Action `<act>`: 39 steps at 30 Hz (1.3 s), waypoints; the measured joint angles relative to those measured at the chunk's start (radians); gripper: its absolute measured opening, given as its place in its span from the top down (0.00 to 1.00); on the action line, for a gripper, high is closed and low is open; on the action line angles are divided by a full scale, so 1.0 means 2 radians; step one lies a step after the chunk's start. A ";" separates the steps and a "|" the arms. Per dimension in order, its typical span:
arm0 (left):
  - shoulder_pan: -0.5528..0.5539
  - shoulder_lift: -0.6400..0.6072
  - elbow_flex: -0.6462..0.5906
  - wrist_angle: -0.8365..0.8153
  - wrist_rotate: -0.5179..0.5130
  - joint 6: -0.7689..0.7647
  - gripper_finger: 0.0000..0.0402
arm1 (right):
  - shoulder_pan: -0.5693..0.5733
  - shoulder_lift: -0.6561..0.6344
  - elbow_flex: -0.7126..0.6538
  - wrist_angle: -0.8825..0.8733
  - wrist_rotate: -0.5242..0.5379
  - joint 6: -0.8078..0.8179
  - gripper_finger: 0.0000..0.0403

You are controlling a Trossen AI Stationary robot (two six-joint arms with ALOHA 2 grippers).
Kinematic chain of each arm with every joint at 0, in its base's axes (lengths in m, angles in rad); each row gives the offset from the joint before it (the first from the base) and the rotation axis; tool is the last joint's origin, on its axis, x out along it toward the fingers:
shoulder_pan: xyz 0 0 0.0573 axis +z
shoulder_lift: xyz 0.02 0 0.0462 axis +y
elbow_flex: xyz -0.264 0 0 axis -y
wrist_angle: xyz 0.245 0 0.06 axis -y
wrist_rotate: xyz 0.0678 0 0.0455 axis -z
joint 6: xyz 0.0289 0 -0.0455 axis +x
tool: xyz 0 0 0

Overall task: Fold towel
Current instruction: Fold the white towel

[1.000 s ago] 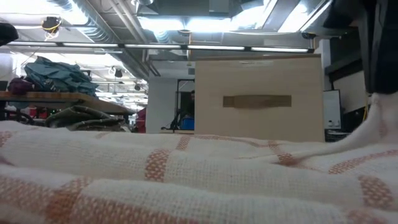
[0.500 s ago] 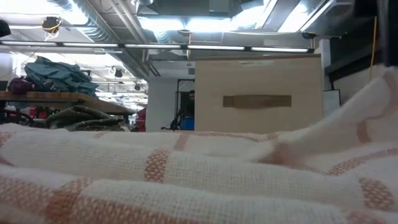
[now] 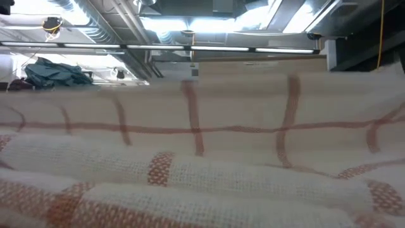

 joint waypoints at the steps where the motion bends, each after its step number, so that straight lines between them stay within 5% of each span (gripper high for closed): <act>1: 0.003 0.000 0.000 0.000 0.000 -0.001 1.00 | 0.000 0.000 -0.002 0.001 0.007 0.004 1.00; 7: 0.023 0.009 0.000 0.000 -0.001 0.015 1.00 | -0.002 0.000 -0.031 -0.001 0.058 0.011 0.99; 20: 0.057 0.054 0.000 0.000 -0.011 0.014 1.00 | -0.007 0.000 -0.088 0.028 0.022 0.012 0.95; 39: 0.085 0.135 -0.001 -0.005 -0.006 -0.098 1.00 | -0.010 0.000 -0.088 -0.073 0.039 0.012 0.58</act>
